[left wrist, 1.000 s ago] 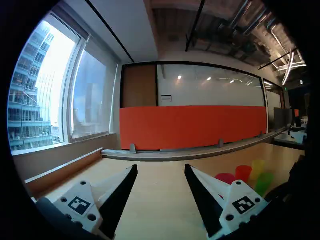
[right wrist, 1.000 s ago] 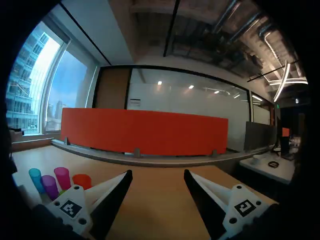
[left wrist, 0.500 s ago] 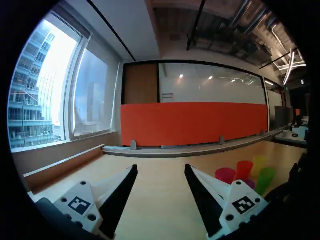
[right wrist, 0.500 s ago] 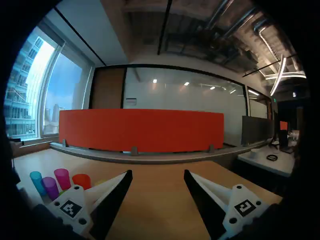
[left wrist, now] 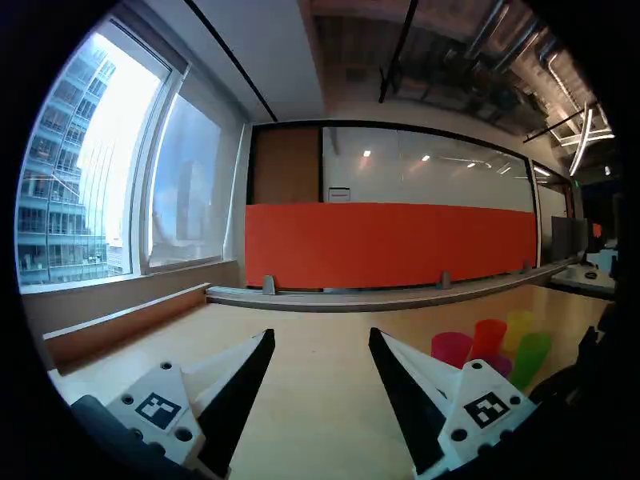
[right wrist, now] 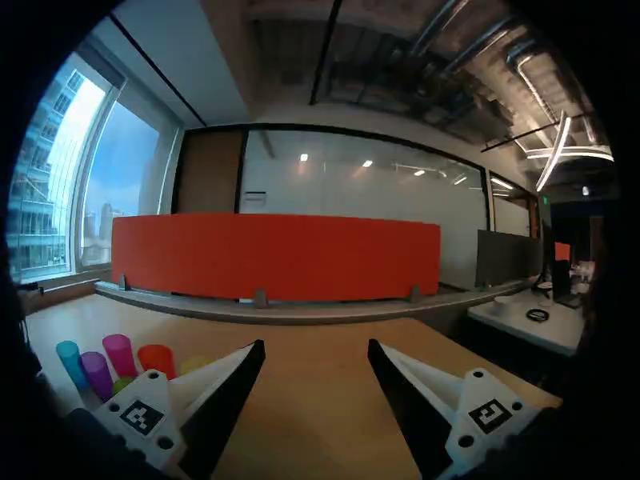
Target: Pour water
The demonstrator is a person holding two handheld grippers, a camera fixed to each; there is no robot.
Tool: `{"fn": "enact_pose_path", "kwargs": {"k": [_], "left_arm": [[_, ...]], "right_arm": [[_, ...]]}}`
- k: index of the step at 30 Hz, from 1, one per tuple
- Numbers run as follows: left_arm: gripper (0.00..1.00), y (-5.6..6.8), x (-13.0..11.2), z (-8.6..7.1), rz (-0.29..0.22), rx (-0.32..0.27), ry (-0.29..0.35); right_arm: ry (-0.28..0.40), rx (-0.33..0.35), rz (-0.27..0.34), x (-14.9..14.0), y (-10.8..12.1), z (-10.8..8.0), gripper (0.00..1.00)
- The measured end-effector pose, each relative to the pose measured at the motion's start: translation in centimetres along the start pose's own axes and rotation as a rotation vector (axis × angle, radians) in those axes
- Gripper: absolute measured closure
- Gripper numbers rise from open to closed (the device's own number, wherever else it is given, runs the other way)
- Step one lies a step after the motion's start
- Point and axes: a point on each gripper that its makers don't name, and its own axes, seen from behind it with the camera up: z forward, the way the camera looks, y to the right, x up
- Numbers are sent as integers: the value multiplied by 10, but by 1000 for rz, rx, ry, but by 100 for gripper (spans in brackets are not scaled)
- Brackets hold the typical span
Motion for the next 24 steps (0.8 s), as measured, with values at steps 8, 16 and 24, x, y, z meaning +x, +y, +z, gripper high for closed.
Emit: {"fn": "enact_pose_path", "kwargs": {"k": [8,16,24], "left_arm": [[13,0,-11,0,-1,2,-11],[13,1,-25,1,-11,0,-29],[13,6,-32,-1,-9,-11,-41]], "right_arm": [[-12,-3,4,-3,0,-2,0],[-14,-4,2,-4,0,-3,0],[-16,-1,7,-6,0,-1,0]]}}
